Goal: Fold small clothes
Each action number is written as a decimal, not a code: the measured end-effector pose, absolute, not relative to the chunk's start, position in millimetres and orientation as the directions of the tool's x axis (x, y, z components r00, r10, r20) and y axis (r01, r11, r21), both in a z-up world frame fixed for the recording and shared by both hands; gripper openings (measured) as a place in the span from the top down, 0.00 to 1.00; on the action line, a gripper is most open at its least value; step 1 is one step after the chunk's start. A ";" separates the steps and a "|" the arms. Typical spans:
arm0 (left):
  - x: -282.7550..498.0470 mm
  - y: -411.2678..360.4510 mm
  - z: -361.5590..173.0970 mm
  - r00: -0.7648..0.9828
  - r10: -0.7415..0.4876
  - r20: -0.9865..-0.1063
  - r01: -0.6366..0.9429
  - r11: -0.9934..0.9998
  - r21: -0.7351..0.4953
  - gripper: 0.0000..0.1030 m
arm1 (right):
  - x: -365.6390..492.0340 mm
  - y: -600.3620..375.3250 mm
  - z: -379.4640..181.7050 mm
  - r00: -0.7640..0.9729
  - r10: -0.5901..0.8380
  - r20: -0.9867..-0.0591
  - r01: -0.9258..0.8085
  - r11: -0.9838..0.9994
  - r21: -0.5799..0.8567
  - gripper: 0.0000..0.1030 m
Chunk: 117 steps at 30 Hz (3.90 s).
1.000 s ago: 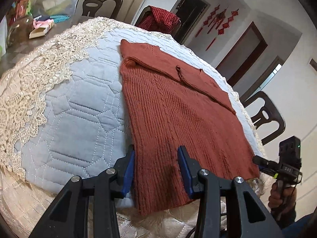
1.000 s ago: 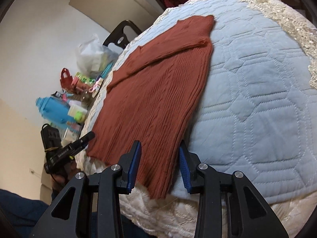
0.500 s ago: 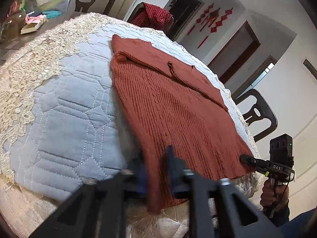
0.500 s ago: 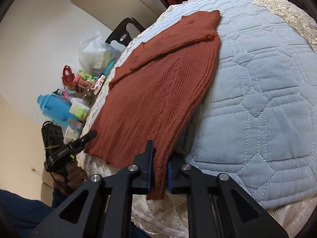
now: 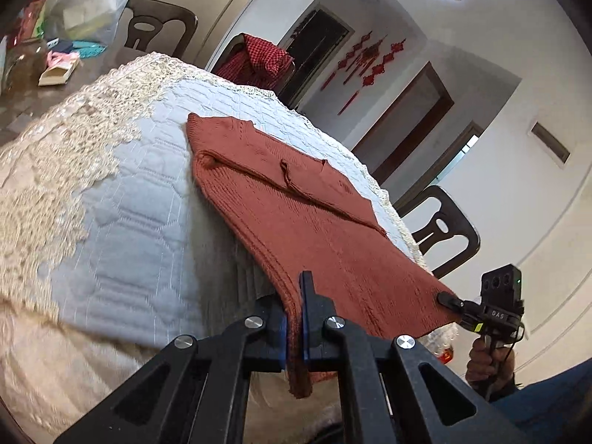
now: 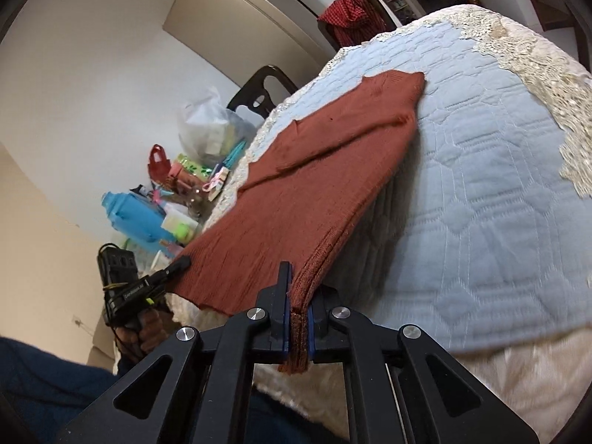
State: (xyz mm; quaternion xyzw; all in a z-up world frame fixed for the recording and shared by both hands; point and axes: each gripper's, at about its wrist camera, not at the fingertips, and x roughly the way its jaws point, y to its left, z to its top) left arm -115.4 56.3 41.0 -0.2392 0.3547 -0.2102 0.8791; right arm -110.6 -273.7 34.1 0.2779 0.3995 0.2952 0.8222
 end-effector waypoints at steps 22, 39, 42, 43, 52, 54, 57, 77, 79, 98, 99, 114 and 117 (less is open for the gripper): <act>32.1 60.6 95.5 0.775 -0.501 -0.386 0.240 0.798 -0.553 0.94 | 28.2 -288.9 79.7 0.609 0.719 -0.335 -0.321 0.610 0.725 0.94; 101.9 72.0 45.0 0.711 -0.466 -0.526 0.068 0.791 -0.609 0.94 | 118.1 -288.7 34.2 0.550 0.699 -0.456 -0.152 0.621 0.768 0.94; 115.0 74.7 42.6 0.708 -0.460 -0.536 0.041 0.785 -0.619 0.94 | 129.9 -286.1 38.2 0.552 0.703 -0.447 -0.157 0.615 0.773 0.94; 120.9 75.9 36.9 0.696 -0.456 -0.555 0.018 0.784 -0.621 0.94 | 135.6 -285.3 36.6 0.550 0.700 -0.456 -0.149 0.620 0.771 0.94; 152.6 73.2 10.5 0.642 -0.451 -0.621 -0.073 0.770 -0.634 0.93 | 170.6 -290.8 5.9 0.506 0.704 -0.499 -0.038 0.596 0.802 0.92; 155.1 74.7 13.7 0.642 -0.463 -0.611 -0.074 0.756 -0.651 0.91 | 173.4 -290.9 7.3 0.507 0.703 -0.498 -0.026 0.590 0.807 0.83; 155.4 77.7 20.0 0.655 -0.467 -0.594 -0.076 0.742 -0.666 0.77 | 177.3 -296.2 7.0 0.510 0.719 -0.472 0.003 0.547 0.837 0.60; 73.8 38.8 18.4 0.677 -0.327 -0.659 0.068 0.920 -0.387 0.62 | 86.7 -281.3 10.0 0.573 0.466 -0.674 -0.104 0.857 0.504 0.93; 70.7 41.1 21.7 0.677 -0.319 -0.663 0.062 0.923 -0.381 0.62 | 81.1 -289.1 10.5 0.585 0.453 -0.673 -0.092 0.861 0.500 1.00; 118.5 30.7 21.4 0.679 -0.232 -0.697 0.022 0.955 -0.296 0.65 | 123.3 -288.1 10.8 0.626 0.386 -0.678 -0.070 0.893 0.444 1.00; 115.0 29.4 23.8 0.675 -0.227 -0.702 0.022 0.957 -0.288 0.65 | 120.5 -286.7 13.8 0.625 0.365 -0.689 -0.062 0.904 0.423 1.00; 50.5 -75.1 26.1 0.617 -0.330 -0.715 0.274 0.941 -0.198 0.65 | 54.6 -192.4 19.2 0.560 0.410 -0.720 -0.284 0.911 0.298 0.98; 51.3 -76.0 29.6 0.626 -0.319 -0.711 0.272 0.945 -0.184 0.64 | 58.3 -194.2 15.5 0.542 0.409 -0.734 -0.276 0.912 0.304 0.98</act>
